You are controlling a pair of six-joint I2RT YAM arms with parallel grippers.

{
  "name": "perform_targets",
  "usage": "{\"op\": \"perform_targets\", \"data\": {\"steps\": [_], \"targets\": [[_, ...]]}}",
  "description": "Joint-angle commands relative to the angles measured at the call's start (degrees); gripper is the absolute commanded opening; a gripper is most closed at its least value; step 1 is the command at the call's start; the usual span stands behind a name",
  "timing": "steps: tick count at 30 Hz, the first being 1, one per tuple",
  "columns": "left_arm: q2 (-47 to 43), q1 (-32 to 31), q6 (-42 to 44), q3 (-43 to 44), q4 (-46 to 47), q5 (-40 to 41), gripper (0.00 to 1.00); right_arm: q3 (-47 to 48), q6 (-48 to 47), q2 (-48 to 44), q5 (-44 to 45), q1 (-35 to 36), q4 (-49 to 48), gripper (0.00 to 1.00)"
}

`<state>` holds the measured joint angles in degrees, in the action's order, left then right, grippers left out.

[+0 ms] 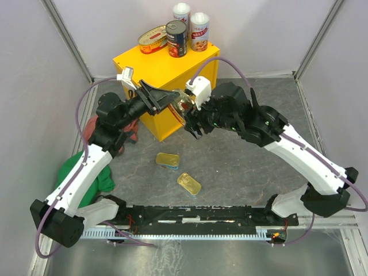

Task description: Place and organize the canned foods onto the counter

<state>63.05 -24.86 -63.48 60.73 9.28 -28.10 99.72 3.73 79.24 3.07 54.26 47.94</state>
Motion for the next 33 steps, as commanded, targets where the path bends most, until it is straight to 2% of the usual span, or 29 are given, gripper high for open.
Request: {"op": "perform_targets", "data": {"steps": [1,8,14,19,25,33], "targets": [[-1.2,1.7,-0.1,3.1,2.2,-2.2,0.03,10.5,-0.6,4.7,-0.2,0.0,-10.5,0.40],[0.5,4.4,4.2,8.2,-2.8,-2.2,0.03,22.5,-1.5,12.8,-0.9,-0.3,-9.5,0.39],[0.7,6.3,6.0,9.0,-4.0,-2.2,0.03,33.5,-1.1,19.4,-2.7,-1.4,-8.0,0.38],[0.4,7.7,6.1,8.4,-4.6,-2.5,0.15,40.2,-0.3,23.8,-3.6,-2.1,-8.0,0.38],[-0.3,8.4,6.1,7.4,-5.1,-4.2,0.36,42.8,0.5,25.5,-5.0,-3.3,-9.3,0.37],[-0.8,8.7,6.4,6.6,-5.8,-6.8,0.49,45.8,0.0,27.3,-7.1,-3.9,-8.7,0.37]]}}
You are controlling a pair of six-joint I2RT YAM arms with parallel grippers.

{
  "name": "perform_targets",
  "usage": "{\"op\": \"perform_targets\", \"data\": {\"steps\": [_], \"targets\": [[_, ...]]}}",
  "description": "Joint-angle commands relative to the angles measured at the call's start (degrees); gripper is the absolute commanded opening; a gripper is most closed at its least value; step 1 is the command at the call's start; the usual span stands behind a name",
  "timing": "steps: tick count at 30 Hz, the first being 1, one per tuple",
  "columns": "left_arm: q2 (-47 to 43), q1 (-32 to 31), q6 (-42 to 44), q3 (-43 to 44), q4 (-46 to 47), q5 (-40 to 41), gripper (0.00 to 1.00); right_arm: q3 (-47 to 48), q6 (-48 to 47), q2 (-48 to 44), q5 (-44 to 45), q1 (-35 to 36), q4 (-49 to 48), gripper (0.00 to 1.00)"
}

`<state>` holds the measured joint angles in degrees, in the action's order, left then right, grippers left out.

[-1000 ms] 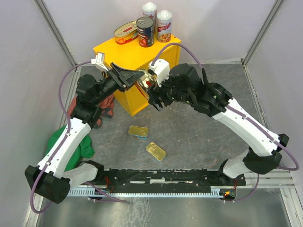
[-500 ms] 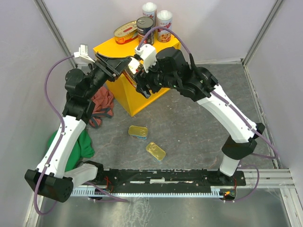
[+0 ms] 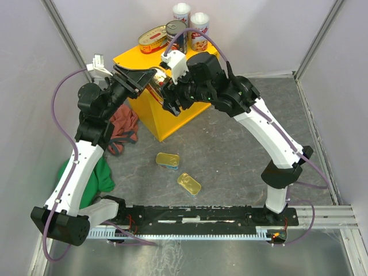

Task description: Place and organize the canned foods onto the counter

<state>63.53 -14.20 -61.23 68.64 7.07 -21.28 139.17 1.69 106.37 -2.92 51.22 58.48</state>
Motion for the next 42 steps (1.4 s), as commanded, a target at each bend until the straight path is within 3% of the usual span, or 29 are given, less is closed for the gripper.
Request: {"op": "perform_targets", "data": {"steps": [1,14,21,35,42], "targets": [[-1.2,-2.0,4.3,-1.3,-3.8,-13.8,0.50,6.5,1.9,0.3,-1.2,-0.9,-19.3,0.37],[-1.4,-1.9,4.5,-2.5,-5.1,-17.7,0.69,6.3,-0.6,0.6,-0.7,-0.9,-19.2,0.37],[-1.8,-0.2,2.7,-2.7,-4.9,-14.1,0.69,5.7,-1.1,0.4,-1.5,-0.9,-17.5,0.37],[-2.5,1.8,-6.8,-4.2,6.4,-4.0,0.74,-5.4,-3.0,-6.1,-2.8,-0.4,-16.5,0.36],[-0.8,1.8,-6.7,-3.1,6.0,-6.7,0.69,-3.6,-4.0,-5.6,-3.7,-0.4,-15.4,0.36]]}}
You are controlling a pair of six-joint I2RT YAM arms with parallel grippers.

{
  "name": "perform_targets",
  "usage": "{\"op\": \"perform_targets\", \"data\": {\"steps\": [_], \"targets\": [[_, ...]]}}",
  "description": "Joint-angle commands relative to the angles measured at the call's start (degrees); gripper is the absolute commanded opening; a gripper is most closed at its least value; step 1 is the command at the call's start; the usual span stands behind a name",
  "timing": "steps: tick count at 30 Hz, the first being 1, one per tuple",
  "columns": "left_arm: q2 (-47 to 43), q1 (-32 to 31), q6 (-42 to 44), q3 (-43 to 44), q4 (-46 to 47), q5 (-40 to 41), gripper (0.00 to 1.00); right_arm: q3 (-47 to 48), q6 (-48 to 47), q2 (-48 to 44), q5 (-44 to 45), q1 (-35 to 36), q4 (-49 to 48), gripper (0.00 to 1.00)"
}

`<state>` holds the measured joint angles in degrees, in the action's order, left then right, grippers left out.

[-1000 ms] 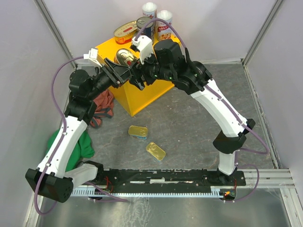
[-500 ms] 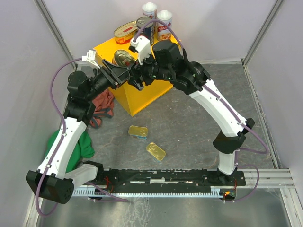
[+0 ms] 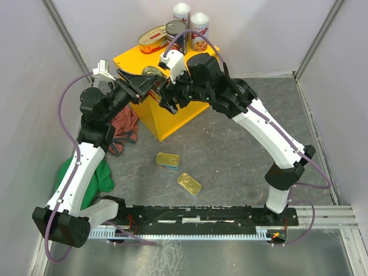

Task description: Place and organize the canned foods onto the counter

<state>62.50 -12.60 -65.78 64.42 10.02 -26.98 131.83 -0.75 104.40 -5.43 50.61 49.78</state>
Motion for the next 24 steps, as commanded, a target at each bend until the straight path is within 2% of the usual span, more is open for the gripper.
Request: {"op": "perform_targets", "data": {"steps": [1,4,7,9,10,14,21,24], "targets": [[0.2,0.2,-2.0,1.1,3.0,-1.5,0.66,3.8,-1.7,-3.5,-1.3,0.2,-6.7,0.36],[0.8,0.2,-1.2,1.5,2.5,-3.4,0.54,4.7,-1.8,-3.1,-2.3,0.2,-6.2,0.36],[0.8,0.2,-0.1,1.9,1.4,-3.4,0.37,5.0,-2.0,-2.9,-3.3,0.5,-5.6,0.36],[1.0,0.2,0.0,2.3,1.4,-3.4,0.18,4.9,-2.3,-3.0,-3.5,0.8,-5.1,0.36],[1.1,0.2,0.0,2.5,1.4,-3.5,0.05,4.7,-2.6,-3.1,-3.3,1.0,-5.0,0.36],[0.7,0.2,-1.9,1.8,2.2,-1.4,0.03,3.2,-2.8,-4.2,-1.4,1.0,-4.7,0.42],[-2.1,0.2,-10.1,-2.2,4.2,10.5,0.03,1.8,-1.3,-5.7,4.7,1.0,-7.2,0.76],[-2.7,0.2,-11.7,-2.7,4.3,15.2,0.03,1.5,-0.7,-5.9,5.4,0.9,-8.0,0.80]]}}
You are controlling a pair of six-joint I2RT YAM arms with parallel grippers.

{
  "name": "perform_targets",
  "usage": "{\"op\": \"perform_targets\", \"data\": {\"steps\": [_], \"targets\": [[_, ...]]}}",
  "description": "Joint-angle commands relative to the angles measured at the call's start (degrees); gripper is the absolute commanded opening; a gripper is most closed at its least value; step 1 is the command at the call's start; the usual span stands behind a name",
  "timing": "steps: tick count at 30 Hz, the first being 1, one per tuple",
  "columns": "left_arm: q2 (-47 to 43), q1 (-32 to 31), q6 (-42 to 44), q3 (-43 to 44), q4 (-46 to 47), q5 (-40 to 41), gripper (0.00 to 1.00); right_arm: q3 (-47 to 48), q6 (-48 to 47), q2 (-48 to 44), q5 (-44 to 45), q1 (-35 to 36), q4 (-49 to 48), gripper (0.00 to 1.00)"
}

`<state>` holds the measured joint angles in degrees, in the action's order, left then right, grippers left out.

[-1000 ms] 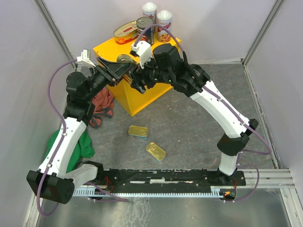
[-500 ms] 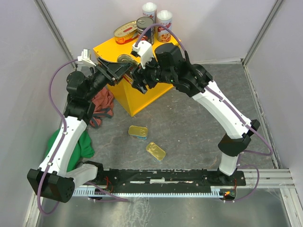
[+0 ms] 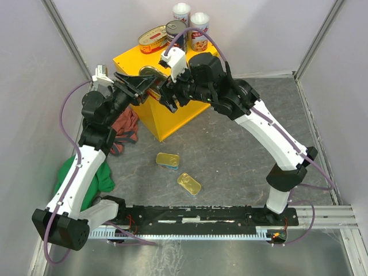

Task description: Place and organize the canned foods onto the counter

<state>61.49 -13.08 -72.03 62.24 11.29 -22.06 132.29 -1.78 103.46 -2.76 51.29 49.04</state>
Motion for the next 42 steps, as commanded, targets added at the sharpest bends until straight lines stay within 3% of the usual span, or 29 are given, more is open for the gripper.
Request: {"op": "perform_targets", "data": {"steps": [1,7,18,33,42], "targets": [[-1.8,0.7,-5.7,-0.4,2.9,11.9,0.03,1.1,0.7,-4.9,2.9,0.2,-7.5,0.81],[-2.7,0.5,-5.6,0.1,0.9,18.1,0.03,0.0,1.7,-6.1,5.0,0.0,-9.7,0.87],[-1.5,-0.2,-5.1,4.1,-0.2,29.5,0.03,-6.1,3.8,-10.8,7.6,-0.1,-14.1,0.88],[9.9,-2.0,-2.4,14.1,10.7,45.4,0.03,-21.3,5.5,-20.8,11.7,-0.1,-19.4,0.88],[19.4,-2.5,-0.4,21.1,17.8,49.6,0.03,-21.0,3.6,-19.4,10.9,-0.5,-21.3,0.85]]}}
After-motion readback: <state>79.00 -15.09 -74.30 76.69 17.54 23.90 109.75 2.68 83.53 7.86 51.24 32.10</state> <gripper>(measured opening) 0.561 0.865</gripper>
